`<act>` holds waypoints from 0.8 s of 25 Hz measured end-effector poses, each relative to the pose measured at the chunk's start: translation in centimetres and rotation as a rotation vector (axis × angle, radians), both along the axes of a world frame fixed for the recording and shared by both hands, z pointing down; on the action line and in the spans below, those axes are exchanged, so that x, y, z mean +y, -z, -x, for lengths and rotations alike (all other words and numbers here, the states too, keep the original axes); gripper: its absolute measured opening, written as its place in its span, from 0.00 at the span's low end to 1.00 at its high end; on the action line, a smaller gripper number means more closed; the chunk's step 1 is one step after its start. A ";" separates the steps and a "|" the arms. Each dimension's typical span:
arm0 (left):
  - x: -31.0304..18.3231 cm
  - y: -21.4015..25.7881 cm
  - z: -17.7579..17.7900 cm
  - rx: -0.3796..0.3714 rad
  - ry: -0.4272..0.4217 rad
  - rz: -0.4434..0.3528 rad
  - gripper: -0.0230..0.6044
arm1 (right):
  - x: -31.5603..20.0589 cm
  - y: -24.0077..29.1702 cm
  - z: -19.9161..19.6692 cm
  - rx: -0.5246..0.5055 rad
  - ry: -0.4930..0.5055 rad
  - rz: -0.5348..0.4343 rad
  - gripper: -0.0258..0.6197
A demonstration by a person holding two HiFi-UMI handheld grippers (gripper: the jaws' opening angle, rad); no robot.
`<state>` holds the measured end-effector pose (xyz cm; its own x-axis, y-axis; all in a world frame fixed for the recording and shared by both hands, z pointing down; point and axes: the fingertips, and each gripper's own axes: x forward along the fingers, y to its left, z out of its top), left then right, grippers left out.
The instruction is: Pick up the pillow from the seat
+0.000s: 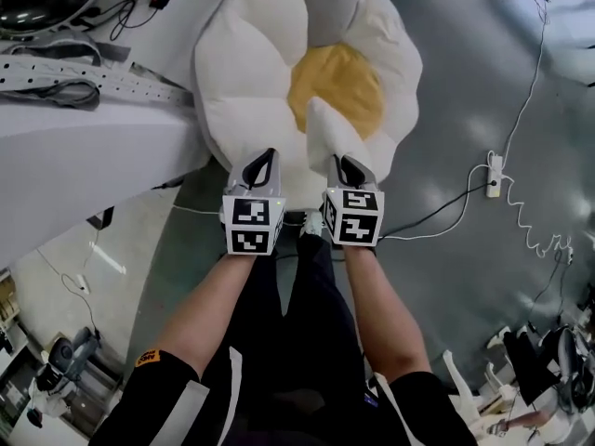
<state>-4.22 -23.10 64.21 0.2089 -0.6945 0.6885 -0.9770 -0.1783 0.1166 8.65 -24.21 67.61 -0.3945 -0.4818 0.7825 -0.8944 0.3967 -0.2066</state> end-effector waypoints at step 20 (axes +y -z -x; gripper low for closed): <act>5.2 17.1 -2.5 0.074 -0.105 -0.034 0.04 | 6.7 20.0 1.1 -0.042 0.155 -0.154 0.08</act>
